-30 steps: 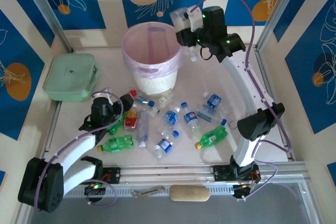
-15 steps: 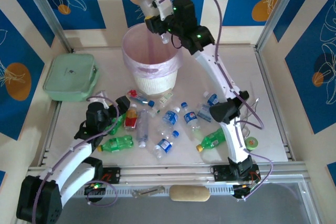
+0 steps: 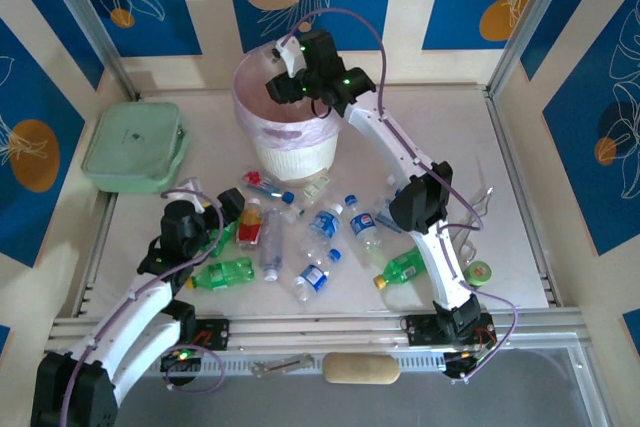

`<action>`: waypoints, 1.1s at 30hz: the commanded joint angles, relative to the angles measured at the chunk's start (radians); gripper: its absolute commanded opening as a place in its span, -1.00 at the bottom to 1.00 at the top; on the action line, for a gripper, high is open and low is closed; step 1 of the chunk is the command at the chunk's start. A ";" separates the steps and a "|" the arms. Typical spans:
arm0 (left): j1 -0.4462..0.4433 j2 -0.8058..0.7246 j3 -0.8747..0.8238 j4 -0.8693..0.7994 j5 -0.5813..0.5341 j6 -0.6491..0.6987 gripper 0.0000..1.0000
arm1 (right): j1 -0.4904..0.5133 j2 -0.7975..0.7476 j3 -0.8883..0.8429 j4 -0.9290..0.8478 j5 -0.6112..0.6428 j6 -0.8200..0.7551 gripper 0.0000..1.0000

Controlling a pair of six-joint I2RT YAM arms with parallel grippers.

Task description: Put the plastic bottles in the bin

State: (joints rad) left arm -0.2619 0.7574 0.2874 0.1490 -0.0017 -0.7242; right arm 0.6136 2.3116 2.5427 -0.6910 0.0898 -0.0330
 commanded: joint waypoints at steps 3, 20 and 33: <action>0.010 0.017 -0.004 0.032 0.001 0.013 0.99 | 0.034 -0.007 -0.039 -0.054 0.038 -0.004 0.13; 0.010 0.024 -0.001 0.036 0.000 0.002 0.99 | 0.042 0.031 -0.062 -0.127 0.076 -0.010 0.19; 0.010 0.022 0.002 0.031 -0.002 -0.001 0.99 | 0.045 0.047 -0.046 -0.135 0.077 -0.020 0.40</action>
State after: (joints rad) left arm -0.2615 0.7811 0.2874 0.1566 -0.0013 -0.7254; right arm 0.6537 2.3444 2.4645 -0.8055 0.1616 -0.0441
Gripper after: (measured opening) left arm 0.994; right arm 0.695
